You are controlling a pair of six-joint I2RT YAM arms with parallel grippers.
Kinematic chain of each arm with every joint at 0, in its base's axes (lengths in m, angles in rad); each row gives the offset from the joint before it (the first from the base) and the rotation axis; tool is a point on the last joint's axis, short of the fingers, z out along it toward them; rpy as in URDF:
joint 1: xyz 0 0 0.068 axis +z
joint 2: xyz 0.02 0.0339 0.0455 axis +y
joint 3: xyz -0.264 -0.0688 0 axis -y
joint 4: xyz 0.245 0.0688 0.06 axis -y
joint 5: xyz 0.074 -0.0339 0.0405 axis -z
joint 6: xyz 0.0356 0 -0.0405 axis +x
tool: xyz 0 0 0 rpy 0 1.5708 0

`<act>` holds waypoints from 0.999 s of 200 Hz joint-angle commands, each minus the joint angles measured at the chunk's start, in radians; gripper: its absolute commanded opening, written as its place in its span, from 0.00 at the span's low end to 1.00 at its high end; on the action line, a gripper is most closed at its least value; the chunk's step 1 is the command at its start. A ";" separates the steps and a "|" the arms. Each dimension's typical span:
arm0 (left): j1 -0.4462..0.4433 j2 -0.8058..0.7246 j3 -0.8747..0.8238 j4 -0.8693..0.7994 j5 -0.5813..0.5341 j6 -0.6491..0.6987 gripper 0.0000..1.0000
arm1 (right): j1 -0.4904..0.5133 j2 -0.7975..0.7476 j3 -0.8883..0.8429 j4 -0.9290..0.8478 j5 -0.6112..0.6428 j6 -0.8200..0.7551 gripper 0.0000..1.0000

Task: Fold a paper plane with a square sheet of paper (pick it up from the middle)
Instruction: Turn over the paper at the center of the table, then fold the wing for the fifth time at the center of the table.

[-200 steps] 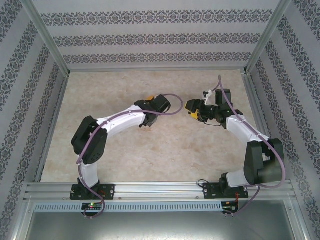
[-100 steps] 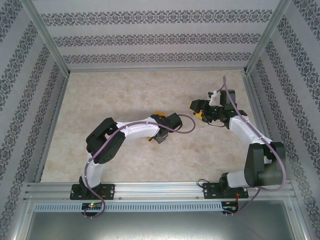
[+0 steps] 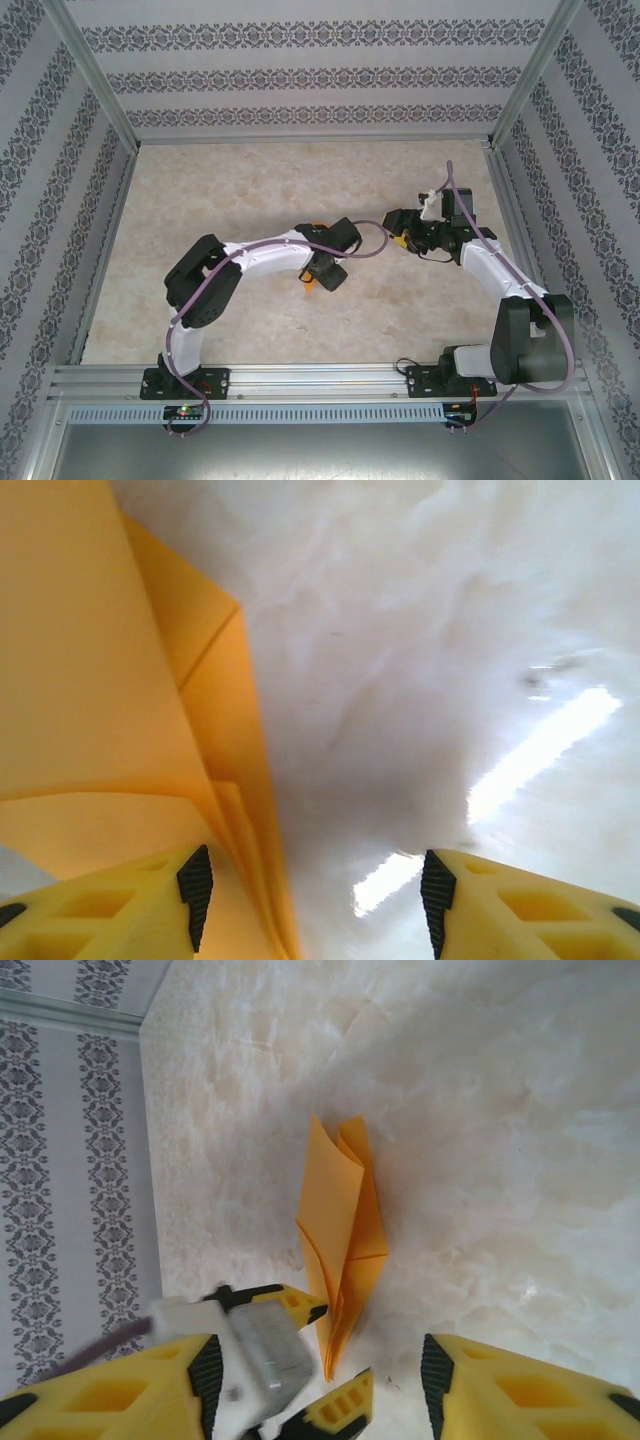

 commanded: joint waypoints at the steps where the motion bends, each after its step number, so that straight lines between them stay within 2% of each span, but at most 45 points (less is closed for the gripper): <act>1: 0.083 -0.107 -0.041 0.054 0.248 -0.079 0.62 | 0.018 -0.032 -0.025 0.003 0.011 0.015 0.53; 28: 0.186 -0.177 -0.100 0.097 0.399 -0.142 0.63 | 0.087 -0.044 -0.027 0.019 0.036 0.051 0.46; 90: 0.402 -0.308 -0.273 0.217 0.389 -0.307 0.63 | 0.346 0.080 0.040 0.076 0.165 0.118 0.30; 143: 0.459 -0.326 -0.363 0.331 0.442 -0.382 0.63 | 0.497 0.281 0.166 0.099 0.228 0.116 0.23; 200: 0.480 -0.314 -0.394 0.364 0.469 -0.394 0.64 | 0.529 0.453 0.259 0.072 0.243 0.082 0.15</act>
